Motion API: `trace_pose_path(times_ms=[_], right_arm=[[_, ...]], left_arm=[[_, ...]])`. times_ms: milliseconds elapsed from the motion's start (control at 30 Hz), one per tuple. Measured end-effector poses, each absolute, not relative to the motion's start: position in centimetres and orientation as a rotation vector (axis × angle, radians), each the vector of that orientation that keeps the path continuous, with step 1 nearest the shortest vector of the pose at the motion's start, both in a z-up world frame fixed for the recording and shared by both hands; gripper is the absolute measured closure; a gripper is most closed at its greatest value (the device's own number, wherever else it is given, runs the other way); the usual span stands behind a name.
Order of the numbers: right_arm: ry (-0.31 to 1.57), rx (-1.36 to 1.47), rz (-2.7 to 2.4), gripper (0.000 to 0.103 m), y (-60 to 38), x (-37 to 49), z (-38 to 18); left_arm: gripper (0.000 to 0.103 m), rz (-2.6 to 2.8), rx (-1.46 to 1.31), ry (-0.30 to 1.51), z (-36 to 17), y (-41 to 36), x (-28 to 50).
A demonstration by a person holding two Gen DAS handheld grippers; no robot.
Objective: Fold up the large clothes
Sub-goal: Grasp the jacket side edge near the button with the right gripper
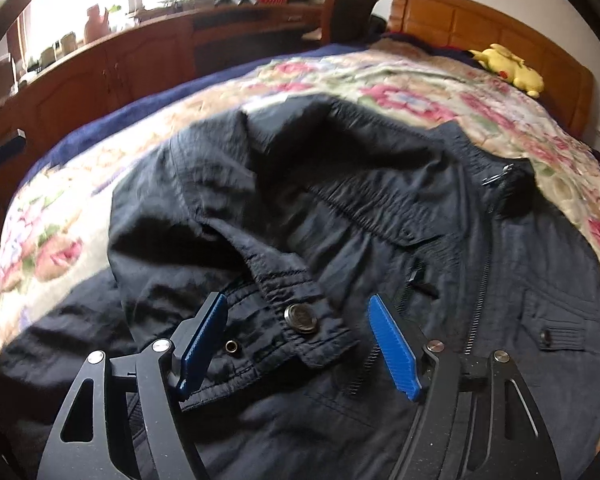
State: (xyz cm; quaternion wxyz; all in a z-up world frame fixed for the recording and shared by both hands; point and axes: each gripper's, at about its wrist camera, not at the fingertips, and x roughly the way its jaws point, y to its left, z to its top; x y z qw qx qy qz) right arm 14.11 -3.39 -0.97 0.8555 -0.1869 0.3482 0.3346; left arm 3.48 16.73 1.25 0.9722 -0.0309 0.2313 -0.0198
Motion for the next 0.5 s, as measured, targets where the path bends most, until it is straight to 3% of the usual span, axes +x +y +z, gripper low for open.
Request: trace_pose_path(times_ms=[300, 400, 500], right_arm=[[0.772, -0.388, 0.714, 0.029, -2.9, 15.3, -2.6], [0.768, -0.384, 0.721, 0.037, -3.2, 14.9, -2.8], [0.764, -0.399, 0.730, 0.058, -3.2, 14.6, -3.0]], left_arm=[[0.006, -0.045, -0.054, 0.480, 0.9, 16.1, 4.0], [0.006, -0.043, -0.053, 0.483, 0.8, 16.0, 4.0], [0.006, -0.044, -0.059, 0.486, 0.6, 16.1, 4.1]])
